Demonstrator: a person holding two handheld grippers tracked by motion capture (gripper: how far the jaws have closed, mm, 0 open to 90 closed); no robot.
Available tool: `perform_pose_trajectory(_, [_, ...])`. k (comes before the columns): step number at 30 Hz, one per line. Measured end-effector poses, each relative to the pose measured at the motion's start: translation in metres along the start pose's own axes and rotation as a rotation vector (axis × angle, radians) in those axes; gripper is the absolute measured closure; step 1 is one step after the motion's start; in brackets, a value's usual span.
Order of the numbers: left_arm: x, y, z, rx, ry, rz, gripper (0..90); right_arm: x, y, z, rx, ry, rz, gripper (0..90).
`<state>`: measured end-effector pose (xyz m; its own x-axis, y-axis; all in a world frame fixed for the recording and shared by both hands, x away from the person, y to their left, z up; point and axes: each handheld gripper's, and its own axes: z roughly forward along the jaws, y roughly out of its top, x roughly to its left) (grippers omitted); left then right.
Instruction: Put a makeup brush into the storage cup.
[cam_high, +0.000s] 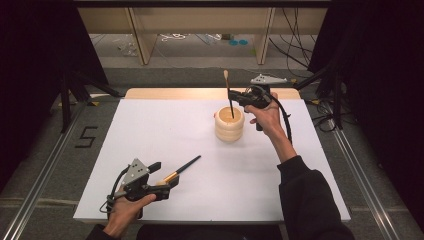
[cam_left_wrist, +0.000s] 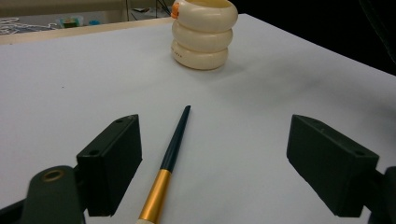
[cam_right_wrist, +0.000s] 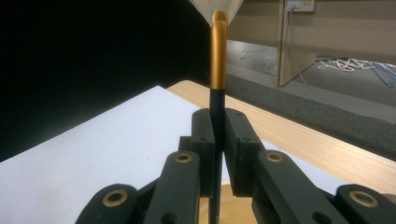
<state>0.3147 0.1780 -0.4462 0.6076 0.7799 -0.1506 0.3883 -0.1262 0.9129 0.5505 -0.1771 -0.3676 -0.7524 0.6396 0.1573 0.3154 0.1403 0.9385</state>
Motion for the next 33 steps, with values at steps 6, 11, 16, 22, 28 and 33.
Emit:
perform_pose_trajectory(6, [0.0,0.0,0.0,0.002,-0.002,0.011,17.7,-0.003,-0.002,0.001,0.003,-0.004,-0.001,83.1])
perform_pose_trajectory(11, [0.0,0.0,0.0,0.001,-0.004,0.012,17.7,-0.004,-0.003,0.003,0.0,-0.009,-0.011,83.1])
perform_pose_trajectory(16, [0.0,0.0,0.0,0.001,-0.002,0.008,17.7,-0.004,-0.005,0.004,0.017,-0.014,-0.008,83.1])
perform_pose_trajectory(22, [0.001,0.0,0.0,0.0,-0.004,0.015,17.8,-0.005,-0.01,0.008,0.027,-0.005,0.012,83.1])
perform_pose_trajectory(28, [0.001,0.001,-0.001,-0.001,-0.003,0.013,17.8,-0.006,-0.017,0.011,0.036,-0.018,0.004,83.1])
perform_pose_trajectory(33, [0.001,0.001,-0.001,0.0,-0.002,0.014,17.8,-0.007,-0.021,0.013,0.046,-0.018,0.02,83.0])
